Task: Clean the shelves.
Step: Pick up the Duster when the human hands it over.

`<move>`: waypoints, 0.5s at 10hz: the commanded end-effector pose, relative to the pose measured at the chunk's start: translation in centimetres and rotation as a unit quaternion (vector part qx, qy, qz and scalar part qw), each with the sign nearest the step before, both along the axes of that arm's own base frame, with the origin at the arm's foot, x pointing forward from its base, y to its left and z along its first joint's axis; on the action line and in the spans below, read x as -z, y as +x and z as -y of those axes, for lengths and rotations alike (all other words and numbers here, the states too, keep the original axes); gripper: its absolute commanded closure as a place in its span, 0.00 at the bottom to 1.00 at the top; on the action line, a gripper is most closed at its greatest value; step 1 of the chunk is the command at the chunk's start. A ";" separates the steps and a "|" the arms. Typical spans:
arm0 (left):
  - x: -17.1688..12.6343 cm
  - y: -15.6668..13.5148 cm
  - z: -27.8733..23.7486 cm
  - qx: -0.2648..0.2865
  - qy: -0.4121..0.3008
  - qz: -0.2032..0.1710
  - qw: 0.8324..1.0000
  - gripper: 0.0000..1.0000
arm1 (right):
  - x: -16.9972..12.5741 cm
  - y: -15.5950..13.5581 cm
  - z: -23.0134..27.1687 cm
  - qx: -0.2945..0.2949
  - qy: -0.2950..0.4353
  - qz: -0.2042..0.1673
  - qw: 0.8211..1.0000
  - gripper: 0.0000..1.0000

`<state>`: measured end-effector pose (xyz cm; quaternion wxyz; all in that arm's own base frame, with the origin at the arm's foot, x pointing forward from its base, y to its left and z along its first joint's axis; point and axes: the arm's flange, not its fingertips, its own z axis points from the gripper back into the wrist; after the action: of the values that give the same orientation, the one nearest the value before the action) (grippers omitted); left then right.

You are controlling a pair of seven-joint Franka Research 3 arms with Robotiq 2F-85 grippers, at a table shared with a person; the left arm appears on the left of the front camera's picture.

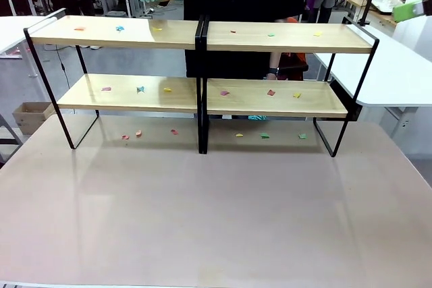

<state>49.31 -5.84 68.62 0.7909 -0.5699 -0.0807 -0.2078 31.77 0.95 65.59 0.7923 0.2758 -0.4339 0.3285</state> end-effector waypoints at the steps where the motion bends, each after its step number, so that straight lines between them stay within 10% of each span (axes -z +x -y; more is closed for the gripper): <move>1: -0.1 0.0 -0.2 0.002 -0.012 -0.017 1.000 0.00 | -0.1 0.0 -0.1 -0.001 0.002 0.002 1.000 0.00; 5: 0.7 1.1 2.2 0.005 -0.014 -0.066 0.998 0.00 | -0.1 0.0 -0.1 -0.001 0.002 0.002 1.000 0.00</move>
<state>50.01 -7.03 67.38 0.7917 -0.5780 -0.0480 -0.1918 31.77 0.95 65.59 0.7923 0.2758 -0.4339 0.3285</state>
